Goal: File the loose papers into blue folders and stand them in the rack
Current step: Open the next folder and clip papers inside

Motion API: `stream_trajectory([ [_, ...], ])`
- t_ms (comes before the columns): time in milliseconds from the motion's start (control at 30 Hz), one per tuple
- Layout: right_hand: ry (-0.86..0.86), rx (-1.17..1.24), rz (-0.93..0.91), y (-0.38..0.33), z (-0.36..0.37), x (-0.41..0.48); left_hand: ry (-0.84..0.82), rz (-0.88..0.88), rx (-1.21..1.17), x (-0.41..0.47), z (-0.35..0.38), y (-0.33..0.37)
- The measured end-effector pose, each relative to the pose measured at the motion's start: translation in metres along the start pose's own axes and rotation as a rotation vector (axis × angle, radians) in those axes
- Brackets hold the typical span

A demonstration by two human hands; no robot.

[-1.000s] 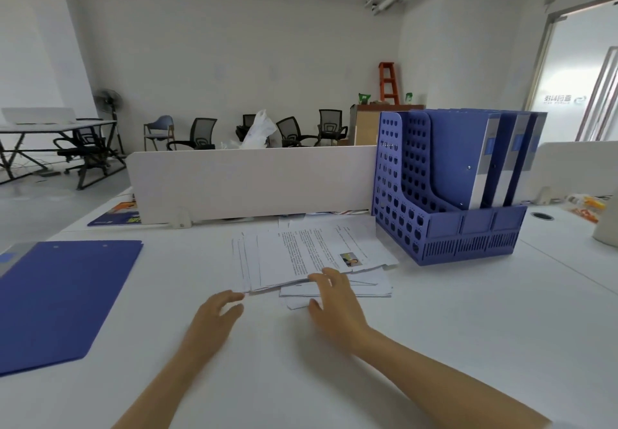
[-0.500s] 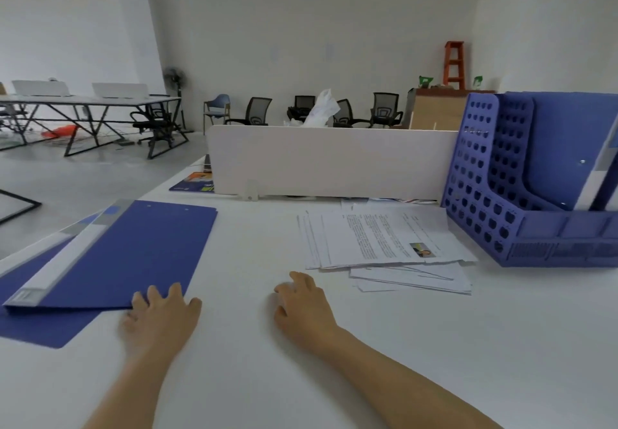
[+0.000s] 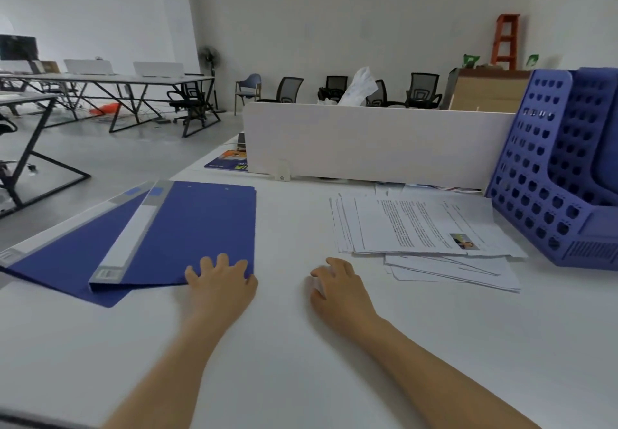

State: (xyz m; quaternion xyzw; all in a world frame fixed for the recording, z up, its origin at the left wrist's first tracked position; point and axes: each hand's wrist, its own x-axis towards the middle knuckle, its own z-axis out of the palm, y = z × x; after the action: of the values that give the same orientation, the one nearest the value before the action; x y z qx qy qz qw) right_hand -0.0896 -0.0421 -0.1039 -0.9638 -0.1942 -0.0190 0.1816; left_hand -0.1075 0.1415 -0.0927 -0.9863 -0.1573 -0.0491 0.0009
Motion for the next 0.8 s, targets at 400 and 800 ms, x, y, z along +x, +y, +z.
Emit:
stream_trajectory([
  [400, -0.063, -0.109, -0.045, 0.0, -0.003, -0.001, 0.248, 0.593, -0.556, -0.015, 0.001, 0.004],
  [800, -0.095, -0.074, -0.036, 0.004, -0.008, -0.002, 0.081, -0.474, -1.704, -0.011, -0.037, -0.065],
])
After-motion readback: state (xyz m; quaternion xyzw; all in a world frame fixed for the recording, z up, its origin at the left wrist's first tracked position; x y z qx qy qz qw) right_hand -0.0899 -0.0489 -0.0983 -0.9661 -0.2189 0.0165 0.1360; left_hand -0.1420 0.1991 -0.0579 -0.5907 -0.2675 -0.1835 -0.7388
